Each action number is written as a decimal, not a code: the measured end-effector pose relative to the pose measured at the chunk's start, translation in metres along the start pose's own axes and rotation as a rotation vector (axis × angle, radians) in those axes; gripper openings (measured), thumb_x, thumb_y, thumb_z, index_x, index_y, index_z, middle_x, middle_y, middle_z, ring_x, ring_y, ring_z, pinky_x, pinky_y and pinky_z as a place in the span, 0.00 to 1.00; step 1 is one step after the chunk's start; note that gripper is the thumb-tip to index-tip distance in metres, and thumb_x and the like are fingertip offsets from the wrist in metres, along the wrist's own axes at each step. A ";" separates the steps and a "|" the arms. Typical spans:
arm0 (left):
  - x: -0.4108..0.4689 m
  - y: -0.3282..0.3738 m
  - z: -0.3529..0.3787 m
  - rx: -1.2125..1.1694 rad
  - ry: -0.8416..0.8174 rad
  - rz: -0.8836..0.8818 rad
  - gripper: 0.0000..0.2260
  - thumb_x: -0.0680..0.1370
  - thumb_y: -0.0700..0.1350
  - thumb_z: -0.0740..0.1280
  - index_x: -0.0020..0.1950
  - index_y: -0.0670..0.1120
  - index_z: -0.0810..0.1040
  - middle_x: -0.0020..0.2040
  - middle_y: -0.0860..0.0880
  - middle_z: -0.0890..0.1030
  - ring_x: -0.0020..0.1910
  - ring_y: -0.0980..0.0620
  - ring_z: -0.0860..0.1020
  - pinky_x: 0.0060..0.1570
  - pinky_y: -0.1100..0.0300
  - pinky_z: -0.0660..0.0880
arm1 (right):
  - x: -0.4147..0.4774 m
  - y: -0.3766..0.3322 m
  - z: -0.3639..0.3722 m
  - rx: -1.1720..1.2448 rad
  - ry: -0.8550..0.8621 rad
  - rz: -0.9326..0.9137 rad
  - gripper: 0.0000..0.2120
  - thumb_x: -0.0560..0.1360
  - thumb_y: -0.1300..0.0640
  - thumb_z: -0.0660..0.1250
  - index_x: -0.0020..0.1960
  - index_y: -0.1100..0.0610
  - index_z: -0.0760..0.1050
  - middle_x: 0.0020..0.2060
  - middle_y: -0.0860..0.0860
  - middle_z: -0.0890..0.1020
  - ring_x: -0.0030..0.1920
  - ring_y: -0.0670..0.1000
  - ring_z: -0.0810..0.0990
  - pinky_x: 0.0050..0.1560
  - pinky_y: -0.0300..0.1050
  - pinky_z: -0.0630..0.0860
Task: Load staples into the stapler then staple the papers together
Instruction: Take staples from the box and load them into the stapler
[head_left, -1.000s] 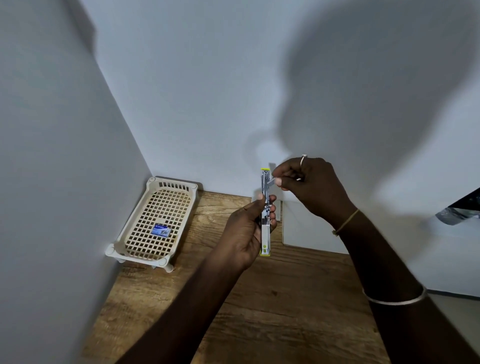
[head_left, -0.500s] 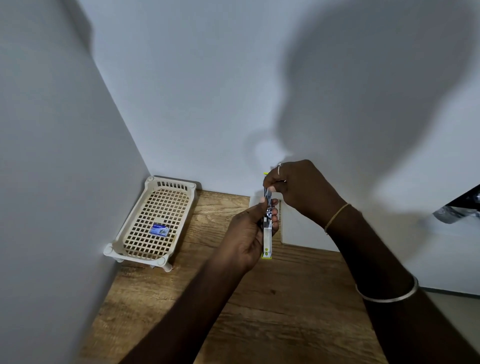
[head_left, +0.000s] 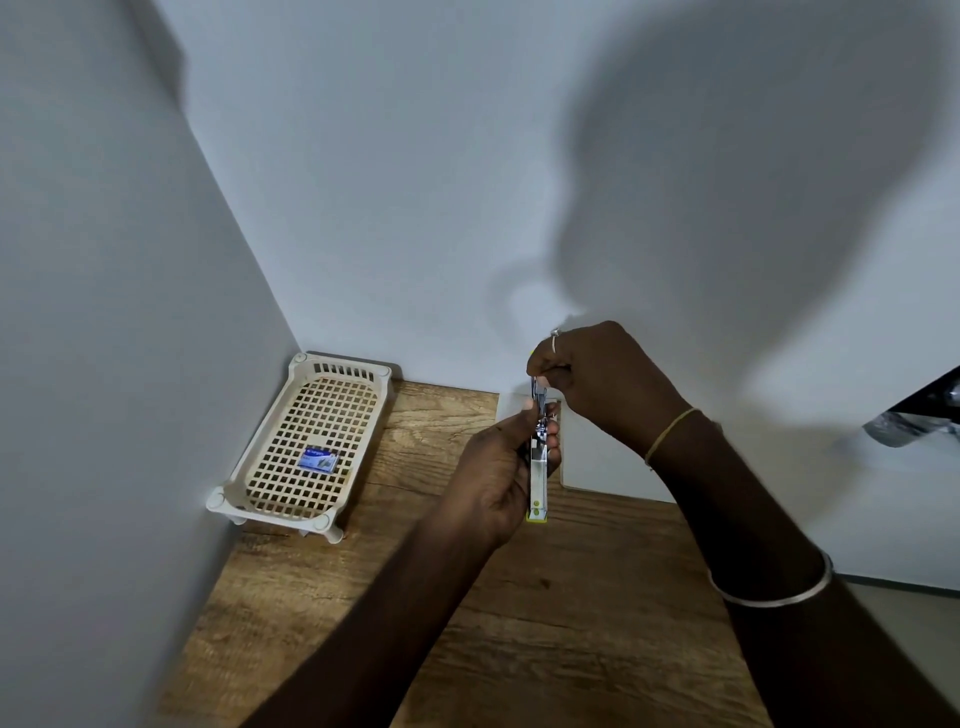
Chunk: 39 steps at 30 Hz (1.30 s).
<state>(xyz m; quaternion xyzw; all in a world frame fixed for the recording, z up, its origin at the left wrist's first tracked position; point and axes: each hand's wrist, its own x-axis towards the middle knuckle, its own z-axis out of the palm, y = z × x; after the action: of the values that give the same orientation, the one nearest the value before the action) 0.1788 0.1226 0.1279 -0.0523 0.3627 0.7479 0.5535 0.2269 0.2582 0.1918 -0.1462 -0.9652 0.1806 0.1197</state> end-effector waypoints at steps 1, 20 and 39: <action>0.000 0.000 -0.001 -0.004 -0.004 -0.004 0.12 0.83 0.43 0.65 0.57 0.34 0.80 0.36 0.46 0.79 0.30 0.54 0.76 0.34 0.64 0.78 | -0.001 0.001 0.001 -0.017 0.005 0.002 0.10 0.75 0.69 0.68 0.49 0.58 0.86 0.45 0.53 0.88 0.46 0.54 0.86 0.51 0.46 0.79; 0.008 0.001 -0.005 -0.061 0.005 -0.032 0.10 0.82 0.41 0.66 0.56 0.34 0.80 0.36 0.46 0.80 0.31 0.54 0.78 0.33 0.65 0.78 | -0.019 0.007 0.027 -0.039 0.106 0.009 0.16 0.72 0.71 0.68 0.55 0.58 0.85 0.49 0.57 0.86 0.51 0.61 0.84 0.51 0.56 0.80; 0.012 -0.002 -0.007 -0.034 0.056 -0.039 0.11 0.83 0.42 0.64 0.55 0.36 0.81 0.36 0.46 0.78 0.32 0.54 0.75 0.36 0.65 0.76 | -0.019 0.017 0.035 0.163 0.069 0.145 0.09 0.74 0.68 0.69 0.49 0.58 0.86 0.43 0.51 0.87 0.44 0.49 0.84 0.46 0.30 0.71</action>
<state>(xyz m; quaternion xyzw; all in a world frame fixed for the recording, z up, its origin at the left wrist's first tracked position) 0.1738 0.1283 0.1165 -0.0897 0.3642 0.7413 0.5566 0.2382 0.2558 0.1502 -0.2116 -0.9296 0.2615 0.1509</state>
